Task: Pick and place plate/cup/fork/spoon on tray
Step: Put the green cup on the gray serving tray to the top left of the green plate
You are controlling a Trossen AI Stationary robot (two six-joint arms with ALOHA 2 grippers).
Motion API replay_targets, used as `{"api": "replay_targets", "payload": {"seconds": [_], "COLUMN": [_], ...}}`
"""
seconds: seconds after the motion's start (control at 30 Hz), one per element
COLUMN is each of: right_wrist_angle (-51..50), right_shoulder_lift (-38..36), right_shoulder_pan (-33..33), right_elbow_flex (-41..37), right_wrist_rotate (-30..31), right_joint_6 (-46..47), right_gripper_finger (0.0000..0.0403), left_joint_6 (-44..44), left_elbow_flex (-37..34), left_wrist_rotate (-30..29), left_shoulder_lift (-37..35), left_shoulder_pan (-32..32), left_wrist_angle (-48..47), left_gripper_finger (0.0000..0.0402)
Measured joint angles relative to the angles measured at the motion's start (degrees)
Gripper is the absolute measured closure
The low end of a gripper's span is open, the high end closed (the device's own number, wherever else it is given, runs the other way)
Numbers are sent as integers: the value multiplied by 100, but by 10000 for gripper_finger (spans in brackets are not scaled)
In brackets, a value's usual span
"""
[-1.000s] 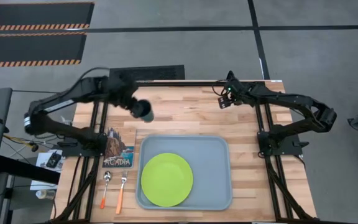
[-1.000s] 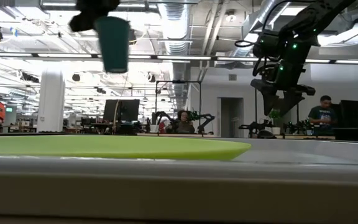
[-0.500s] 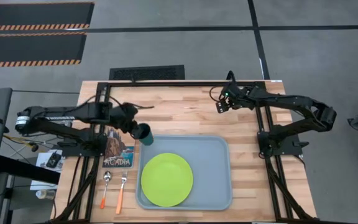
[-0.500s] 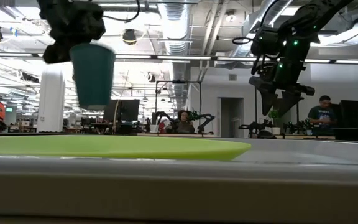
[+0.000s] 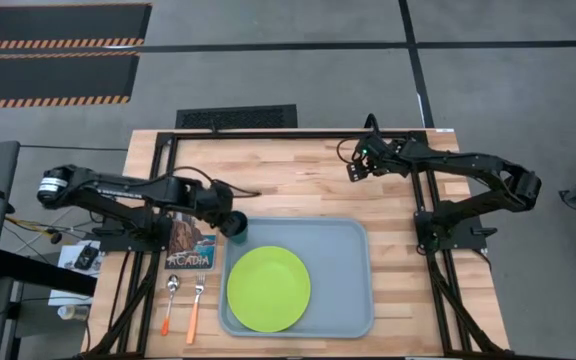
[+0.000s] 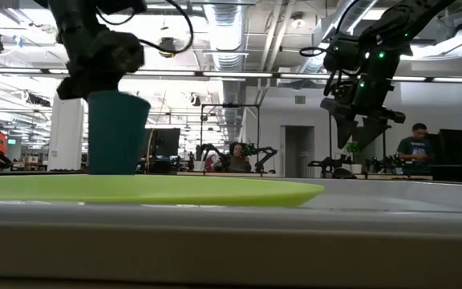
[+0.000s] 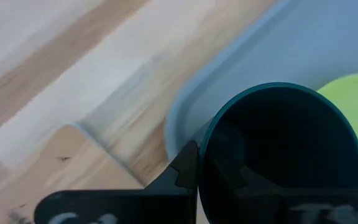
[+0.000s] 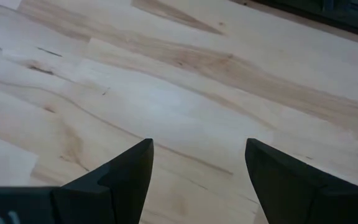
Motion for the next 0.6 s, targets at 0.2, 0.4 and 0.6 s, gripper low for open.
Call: {"api": "replay_targets", "payload": {"seconds": [0.2, 0.4, 0.6], "right_wrist_angle": [-67, -63, -62], "right_shoulder_lift": [0, 0, 0], "right_shoulder_pan": [0, -2, -1], "right_elbow_flex": [0, 0, 0], "right_wrist_rotate": [0, 2, 3], "right_joint_6": [-44, -44, -45], "right_gripper_finger": [121, 121, 121], "left_joint_6": [78, 145, 215], "left_elbow_flex": [4, 5, 5], "left_wrist_rotate": [-22, -219, -236], "left_shoulder_lift": [327, 340, 342], "left_shoulder_pan": [-44, -41, -41], "left_wrist_angle": [186, 246, 259], "left_gripper_finger": [401, 401, 401]}}
